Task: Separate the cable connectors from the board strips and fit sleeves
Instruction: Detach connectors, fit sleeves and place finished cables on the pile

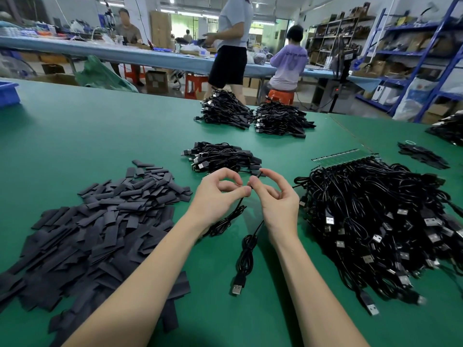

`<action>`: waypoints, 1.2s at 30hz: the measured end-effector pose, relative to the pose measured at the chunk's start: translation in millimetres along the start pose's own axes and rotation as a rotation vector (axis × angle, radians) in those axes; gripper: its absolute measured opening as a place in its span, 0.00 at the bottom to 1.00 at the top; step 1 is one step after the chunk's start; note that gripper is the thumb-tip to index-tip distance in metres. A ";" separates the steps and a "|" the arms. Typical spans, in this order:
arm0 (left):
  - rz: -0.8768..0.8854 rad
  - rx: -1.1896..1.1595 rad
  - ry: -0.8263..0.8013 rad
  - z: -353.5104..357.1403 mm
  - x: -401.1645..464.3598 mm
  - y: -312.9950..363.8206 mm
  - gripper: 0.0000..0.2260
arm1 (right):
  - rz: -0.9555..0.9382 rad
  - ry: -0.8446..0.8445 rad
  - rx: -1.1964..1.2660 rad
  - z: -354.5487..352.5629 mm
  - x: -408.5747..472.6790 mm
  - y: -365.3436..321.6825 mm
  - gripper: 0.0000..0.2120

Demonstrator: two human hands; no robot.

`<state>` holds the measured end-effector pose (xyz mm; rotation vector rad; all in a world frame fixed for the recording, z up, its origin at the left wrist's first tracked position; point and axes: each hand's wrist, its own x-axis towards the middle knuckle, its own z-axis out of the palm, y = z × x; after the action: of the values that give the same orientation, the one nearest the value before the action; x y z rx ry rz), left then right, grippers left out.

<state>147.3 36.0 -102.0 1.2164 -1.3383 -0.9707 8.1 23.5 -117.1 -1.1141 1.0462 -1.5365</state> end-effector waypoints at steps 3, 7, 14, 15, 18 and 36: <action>0.002 0.176 -0.077 -3.4 1.7 3.4 0.16 | 0.021 0.020 0.015 -2.3 3.2 -4.7 0.10; -0.030 0.573 -0.270 -11.9 0.1 3.2 0.22 | 0.051 0.162 0.013 -11.3 9.1 -10.4 0.12; 0.103 0.677 -0.140 -20.8 7.6 8.5 0.12 | 0.182 0.157 -0.020 -17.1 13.8 -14.7 0.22; 0.130 0.705 -0.124 -22.5 13.7 12.3 0.11 | 0.195 0.150 -0.016 -17.4 14.3 -14.3 0.23; 0.182 0.795 -0.053 -28.6 51.2 29.1 0.11 | 0.235 0.135 -0.025 -18.2 15.2 -14.3 0.19; 0.189 0.800 0.243 -20.1 97.1 9.6 0.09 | 0.151 -0.092 -0.855 -28.6 22.5 -26.5 0.04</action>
<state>170.7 -56.6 -73.6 1.6842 -1.6611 -0.1138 -28.3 10.0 -94.2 -1.5986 1.7465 -0.8929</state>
